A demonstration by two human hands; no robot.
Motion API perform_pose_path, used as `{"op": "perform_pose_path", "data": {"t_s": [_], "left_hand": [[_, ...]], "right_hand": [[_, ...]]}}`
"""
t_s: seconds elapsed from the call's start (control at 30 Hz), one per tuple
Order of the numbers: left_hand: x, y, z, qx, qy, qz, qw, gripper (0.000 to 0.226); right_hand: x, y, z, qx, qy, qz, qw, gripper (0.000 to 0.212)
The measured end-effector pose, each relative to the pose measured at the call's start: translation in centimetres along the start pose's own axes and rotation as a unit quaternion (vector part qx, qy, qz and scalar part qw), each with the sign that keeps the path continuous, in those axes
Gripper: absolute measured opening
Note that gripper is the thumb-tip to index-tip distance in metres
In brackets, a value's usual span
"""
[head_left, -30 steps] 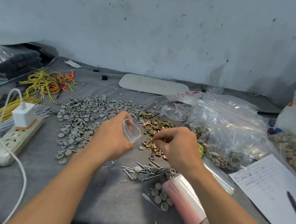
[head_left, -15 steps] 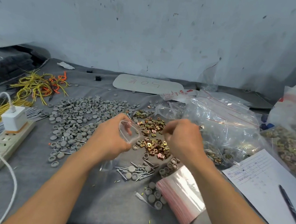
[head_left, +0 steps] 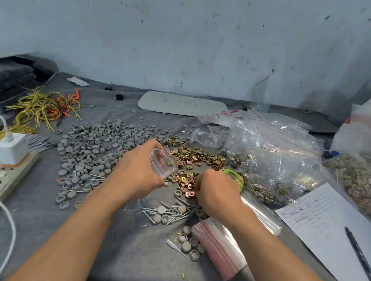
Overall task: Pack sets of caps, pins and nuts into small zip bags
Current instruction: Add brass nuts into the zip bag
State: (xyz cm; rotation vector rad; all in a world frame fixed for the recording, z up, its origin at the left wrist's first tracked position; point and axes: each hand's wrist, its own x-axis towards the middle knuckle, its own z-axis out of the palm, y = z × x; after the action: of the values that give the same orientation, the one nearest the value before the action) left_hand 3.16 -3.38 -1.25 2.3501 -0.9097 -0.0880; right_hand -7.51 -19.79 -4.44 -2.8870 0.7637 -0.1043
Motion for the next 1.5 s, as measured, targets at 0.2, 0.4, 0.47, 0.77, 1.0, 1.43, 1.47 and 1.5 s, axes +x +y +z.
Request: {"op": "perform_pose_path", "data": {"t_s": [0.2, 0.4, 0.47, 0.77, 1.0, 1.43, 1.47, 1.5], "left_hand": [[0.0, 0.0, 0.0, 0.006, 0.001, -0.006, 1.0, 0.055], [-0.1, -0.2, -0.2, 0.002, -0.006, -0.013, 1.0, 0.053], [-0.1, -0.3, -0.3, 0.001, -0.005, -0.014, 1.0, 0.052], [-0.1, -0.1, -0.1, 0.044, -0.006, -0.018, 0.999, 0.052], [-0.5, 0.3, -0.1, 0.045, -0.03, -0.011, 0.998, 0.052], [-0.5, 0.5, 0.0, 0.019, -0.028, -0.01, 0.999, 0.052], [-0.5, 0.4, 0.0, 0.021, -0.028, -0.008, 0.999, 0.052], [-0.5, 0.4, -0.1, 0.024, -0.028, -0.006, 0.999, 0.052]], "right_hand": [[-0.2, -0.2, 0.4, 0.084, -0.029, -0.031, 0.996, 0.018], [0.2, 0.2, -0.2, 0.147, -0.043, -0.009, 0.988, 0.018], [0.1, 0.4, -0.6, 0.226, -0.046, 0.007, 0.973, 0.018], [-0.9, -0.4, -2.9, 0.619, -0.14, 0.017, 0.773, 0.014], [-1.1, -0.9, -3.7, 0.655, -0.118, 0.003, 0.746, 0.01], [-1.3, -2.3, -4.1, 0.657, -0.085, 0.004, 0.749, 0.006], [-1.3, -2.3, -4.2, 0.655, -0.084, 0.004, 0.751, 0.007], [-1.3, -2.4, -4.2, 0.652, -0.082, 0.005, 0.753, 0.009]]}}
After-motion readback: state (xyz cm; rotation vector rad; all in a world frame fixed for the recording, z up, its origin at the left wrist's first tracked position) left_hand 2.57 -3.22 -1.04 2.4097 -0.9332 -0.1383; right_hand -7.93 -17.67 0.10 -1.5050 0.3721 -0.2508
